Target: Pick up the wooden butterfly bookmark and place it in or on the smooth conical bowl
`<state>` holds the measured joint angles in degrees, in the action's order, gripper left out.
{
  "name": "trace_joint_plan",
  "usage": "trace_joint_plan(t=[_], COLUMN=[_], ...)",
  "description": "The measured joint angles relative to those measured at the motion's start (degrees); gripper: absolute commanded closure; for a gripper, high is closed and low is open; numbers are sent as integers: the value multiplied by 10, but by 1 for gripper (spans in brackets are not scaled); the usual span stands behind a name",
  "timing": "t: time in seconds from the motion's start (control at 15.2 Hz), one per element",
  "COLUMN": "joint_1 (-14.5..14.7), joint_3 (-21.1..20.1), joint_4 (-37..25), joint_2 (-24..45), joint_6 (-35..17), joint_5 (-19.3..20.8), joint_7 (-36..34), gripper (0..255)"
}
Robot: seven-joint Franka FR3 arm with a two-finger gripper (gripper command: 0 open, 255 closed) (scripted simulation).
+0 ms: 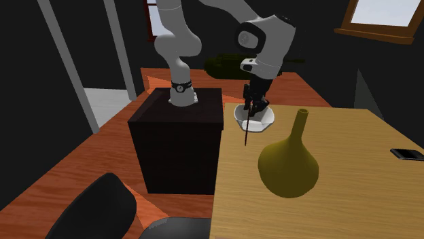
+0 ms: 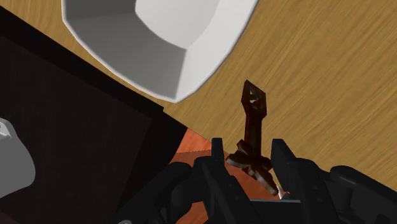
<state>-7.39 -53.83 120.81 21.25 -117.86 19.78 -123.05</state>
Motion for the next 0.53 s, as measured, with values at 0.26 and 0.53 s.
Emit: trace_joint_plan(t=[0.26, 0.53], joint_1=[-10, -21], joint_3=[-12, -26], joint_4=[-3, -16], joint_2=[-18, -40], joint_6=[15, 41], joint_5=[-18, -40], joint_7=[11, 26], gripper=[255, 255])
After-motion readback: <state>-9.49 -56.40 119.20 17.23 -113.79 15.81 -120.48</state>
